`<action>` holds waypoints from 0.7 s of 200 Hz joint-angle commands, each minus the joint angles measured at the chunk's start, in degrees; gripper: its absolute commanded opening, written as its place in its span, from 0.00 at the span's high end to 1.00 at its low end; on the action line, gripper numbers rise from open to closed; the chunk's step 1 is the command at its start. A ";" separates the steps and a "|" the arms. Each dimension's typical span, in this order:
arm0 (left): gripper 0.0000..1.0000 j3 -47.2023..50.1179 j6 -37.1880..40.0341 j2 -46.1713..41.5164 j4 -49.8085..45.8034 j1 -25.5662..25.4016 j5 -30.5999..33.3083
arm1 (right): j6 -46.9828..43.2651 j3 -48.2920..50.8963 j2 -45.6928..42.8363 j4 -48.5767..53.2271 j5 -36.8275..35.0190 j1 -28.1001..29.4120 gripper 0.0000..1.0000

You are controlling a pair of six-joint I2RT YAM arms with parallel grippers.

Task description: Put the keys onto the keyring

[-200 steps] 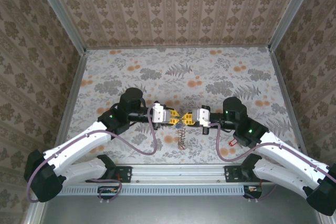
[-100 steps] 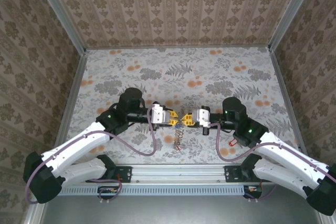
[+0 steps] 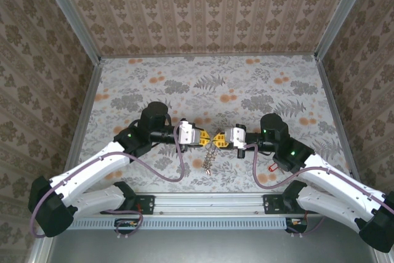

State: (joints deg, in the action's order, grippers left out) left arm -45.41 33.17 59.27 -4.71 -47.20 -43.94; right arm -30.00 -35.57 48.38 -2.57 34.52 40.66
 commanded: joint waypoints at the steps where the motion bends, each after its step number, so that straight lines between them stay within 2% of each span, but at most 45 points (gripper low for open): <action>1: 1.00 -2.32 0.24 -0.02 1.01 -0.21 -0.72 | -0.07 -1.78 0.08 -1.57 1.54 0.12 1.00; 14: 1.00 -2.32 0.31 -0.27 1.55 -0.33 -0.02 | 0.02 -1.52 -0.09 -1.56 1.02 0.12 0.99; 29: 1.00 -1.14 0.57 -0.93 3.25 -0.69 2.62 | 0.06 -0.72 -0.63 -2.07 0.00 0.10 0.82; 46: 1.00 1.14 0.79 -2.13 6.82 -1.51 6.33 | 0.10 0.46 -1.57 -2.53 -1.07 0.03 0.76; 66: 1.00 2.26 2.25 -3.26 7.63 -2.29 11.03 | -0.03 1.35 -2.53 -2.44 -1.79 -0.16 0.59; 121: 1.00 2.41 6.99 -3.79 7.07 -5.30 18.63 | -0.51 1.65 -2.80 -1.39 -3.07 -0.24 0.54; 140: 1.00 2.88 6.61 -3.83 8.40 -5.67 19.53 | 0.67 1.98 -2.69 -1.89 -6.05 -0.21 0.55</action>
State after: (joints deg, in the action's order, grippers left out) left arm -42.98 38.22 57.21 -0.62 -52.12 -27.46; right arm -30.02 -34.44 46.26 -3.66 32.01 40.66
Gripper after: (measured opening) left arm 0.047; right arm 0.456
